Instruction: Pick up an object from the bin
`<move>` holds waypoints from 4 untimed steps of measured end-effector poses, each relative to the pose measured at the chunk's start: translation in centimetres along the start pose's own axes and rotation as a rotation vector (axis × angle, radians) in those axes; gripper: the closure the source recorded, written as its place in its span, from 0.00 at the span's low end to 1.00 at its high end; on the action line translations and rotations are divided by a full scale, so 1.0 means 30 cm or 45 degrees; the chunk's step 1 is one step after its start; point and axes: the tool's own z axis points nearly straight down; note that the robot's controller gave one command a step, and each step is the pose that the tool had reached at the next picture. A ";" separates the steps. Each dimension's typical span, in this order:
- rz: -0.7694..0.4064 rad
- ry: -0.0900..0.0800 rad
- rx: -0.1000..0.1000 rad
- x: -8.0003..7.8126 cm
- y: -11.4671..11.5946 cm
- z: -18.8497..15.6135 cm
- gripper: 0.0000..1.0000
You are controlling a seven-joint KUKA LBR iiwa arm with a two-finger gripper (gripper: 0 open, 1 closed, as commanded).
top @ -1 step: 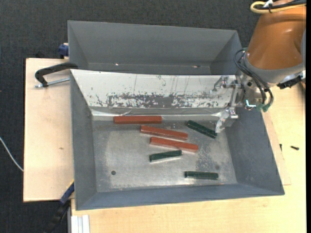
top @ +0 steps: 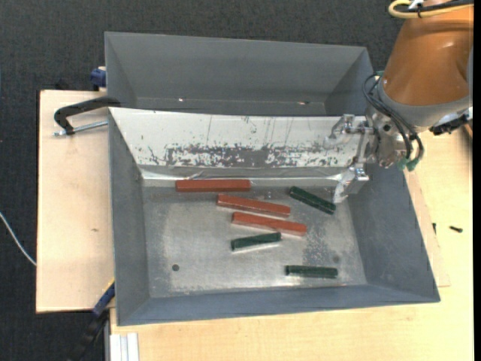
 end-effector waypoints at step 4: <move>0.511 0.002 -0.002 -0.074 0.071 0.582 0.00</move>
Offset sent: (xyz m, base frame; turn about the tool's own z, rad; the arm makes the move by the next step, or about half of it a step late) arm 0.0102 0.0402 -0.0872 0.1402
